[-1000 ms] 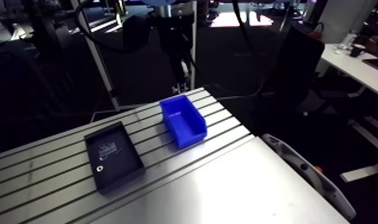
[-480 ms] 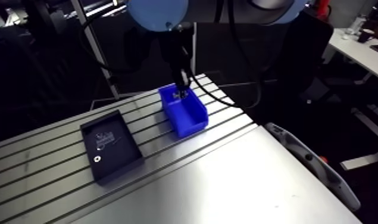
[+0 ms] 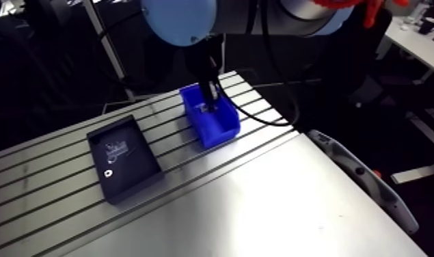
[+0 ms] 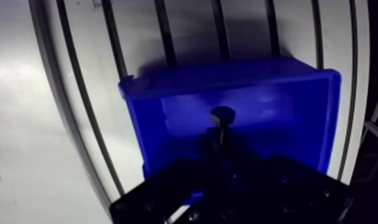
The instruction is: Pick up the M10 bolt from the tray and put it into the blue bin.
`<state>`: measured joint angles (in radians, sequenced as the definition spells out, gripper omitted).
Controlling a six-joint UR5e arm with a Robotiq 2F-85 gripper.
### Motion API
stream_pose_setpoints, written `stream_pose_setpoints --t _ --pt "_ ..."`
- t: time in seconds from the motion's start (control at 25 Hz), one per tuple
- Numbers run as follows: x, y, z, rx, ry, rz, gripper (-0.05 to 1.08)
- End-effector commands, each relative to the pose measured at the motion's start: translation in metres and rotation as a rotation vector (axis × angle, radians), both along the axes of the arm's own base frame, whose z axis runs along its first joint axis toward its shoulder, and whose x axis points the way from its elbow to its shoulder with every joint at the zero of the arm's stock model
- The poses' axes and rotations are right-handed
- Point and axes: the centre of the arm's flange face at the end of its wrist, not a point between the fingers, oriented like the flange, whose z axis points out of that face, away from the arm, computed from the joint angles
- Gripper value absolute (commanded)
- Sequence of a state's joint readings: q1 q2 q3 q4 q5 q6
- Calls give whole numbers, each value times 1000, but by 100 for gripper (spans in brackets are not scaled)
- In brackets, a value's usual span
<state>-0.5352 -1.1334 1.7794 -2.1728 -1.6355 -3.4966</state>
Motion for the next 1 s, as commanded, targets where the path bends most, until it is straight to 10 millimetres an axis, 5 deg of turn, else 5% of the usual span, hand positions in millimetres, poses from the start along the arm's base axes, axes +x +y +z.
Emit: stream_pose_setpoints --t 0.04,0.4,0.56,0.68,0.8,0.84,1.0 --pt "0 2 -23 7 -14 -2 103" --pt "-2 2 -34 9 -13 -8 101" --pt "0 2 -36 20 -25 -7 91" --pt "1 2 -36 25 -29 -13 63" --pt "1 2 -36 30 -29 -27 47" --pt "4 0 -25 37 -16 -35 34" --pt "6 -1 7 60 29 -36 12"
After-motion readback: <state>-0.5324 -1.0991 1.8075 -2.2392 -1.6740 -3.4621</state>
